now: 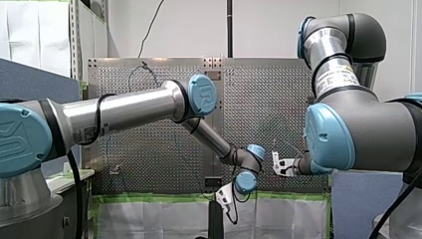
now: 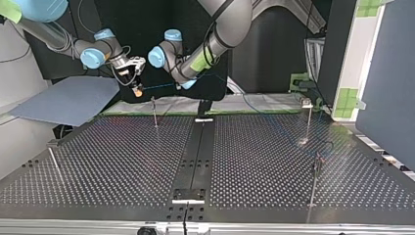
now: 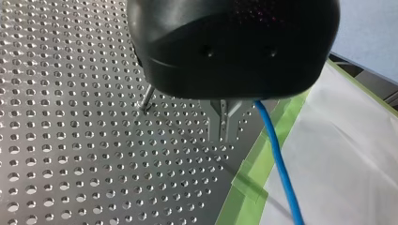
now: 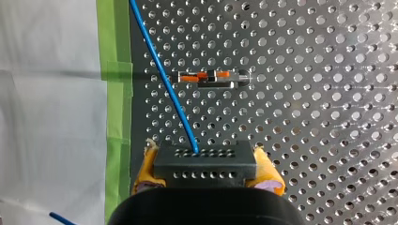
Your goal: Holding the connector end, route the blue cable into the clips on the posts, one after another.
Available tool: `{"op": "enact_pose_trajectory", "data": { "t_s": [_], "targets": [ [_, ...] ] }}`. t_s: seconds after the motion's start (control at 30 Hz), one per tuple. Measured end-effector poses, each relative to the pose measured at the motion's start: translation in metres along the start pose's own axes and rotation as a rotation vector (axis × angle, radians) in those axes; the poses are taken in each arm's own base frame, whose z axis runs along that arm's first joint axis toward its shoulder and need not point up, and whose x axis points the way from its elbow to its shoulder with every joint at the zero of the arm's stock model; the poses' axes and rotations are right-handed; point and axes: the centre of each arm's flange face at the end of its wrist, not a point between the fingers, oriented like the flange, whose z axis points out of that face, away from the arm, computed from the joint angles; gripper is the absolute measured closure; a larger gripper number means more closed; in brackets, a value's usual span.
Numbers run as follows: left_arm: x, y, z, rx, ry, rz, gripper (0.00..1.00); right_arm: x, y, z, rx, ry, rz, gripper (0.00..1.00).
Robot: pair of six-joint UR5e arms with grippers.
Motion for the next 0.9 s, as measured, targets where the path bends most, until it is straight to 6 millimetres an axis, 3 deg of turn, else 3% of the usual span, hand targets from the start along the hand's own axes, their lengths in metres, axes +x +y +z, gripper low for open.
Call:
{"op": "enact_pose_trajectory", "data": {
  "t_s": [0.53,0.9],
  "targets": [
    [-0.001,-0.026,-0.030,0.001,-0.076,0.088,1.00,-0.001,-0.003,0.001,0.003,0.002,0.005,1.00],
    [-0.003,-0.026,-0.029,0.000,-0.077,0.122,1.00,-0.002,-0.002,0.001,0.000,0.003,0.008,1.00]
  ]
}}
